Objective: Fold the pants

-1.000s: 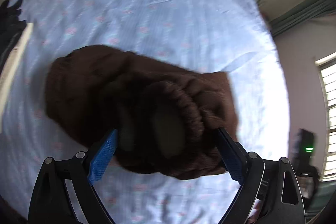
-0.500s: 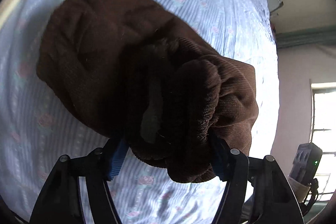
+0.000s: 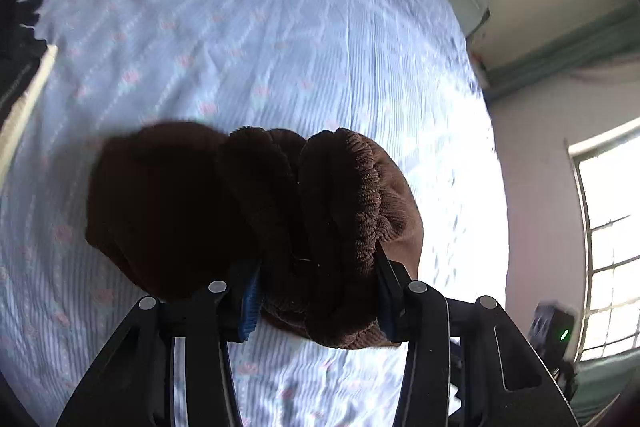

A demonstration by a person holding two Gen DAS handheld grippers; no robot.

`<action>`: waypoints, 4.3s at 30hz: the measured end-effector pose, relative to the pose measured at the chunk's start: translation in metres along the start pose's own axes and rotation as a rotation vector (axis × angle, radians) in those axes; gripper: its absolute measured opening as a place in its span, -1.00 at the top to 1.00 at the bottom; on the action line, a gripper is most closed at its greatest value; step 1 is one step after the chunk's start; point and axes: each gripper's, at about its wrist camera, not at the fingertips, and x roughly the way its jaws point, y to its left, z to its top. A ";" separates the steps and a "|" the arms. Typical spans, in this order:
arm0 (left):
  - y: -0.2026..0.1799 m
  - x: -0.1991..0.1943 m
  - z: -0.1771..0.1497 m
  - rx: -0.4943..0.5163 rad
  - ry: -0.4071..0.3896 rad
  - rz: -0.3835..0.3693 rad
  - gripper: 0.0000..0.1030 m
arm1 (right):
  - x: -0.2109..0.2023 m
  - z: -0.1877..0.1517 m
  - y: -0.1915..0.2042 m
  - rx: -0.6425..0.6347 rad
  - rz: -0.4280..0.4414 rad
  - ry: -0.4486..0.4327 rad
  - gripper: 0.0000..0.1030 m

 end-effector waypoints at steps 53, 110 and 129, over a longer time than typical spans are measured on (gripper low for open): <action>0.096 0.009 -0.012 -0.148 0.074 -0.035 0.23 | 0.051 0.020 0.050 -0.061 -0.068 0.003 -0.51; 0.156 0.068 0.001 -0.254 0.077 0.041 -1.00 | 0.135 0.044 0.050 0.002 0.109 0.039 -0.61; 0.112 0.001 -0.016 -0.196 0.022 0.038 -0.08 | 0.065 0.027 0.068 -0.044 0.185 -0.025 0.06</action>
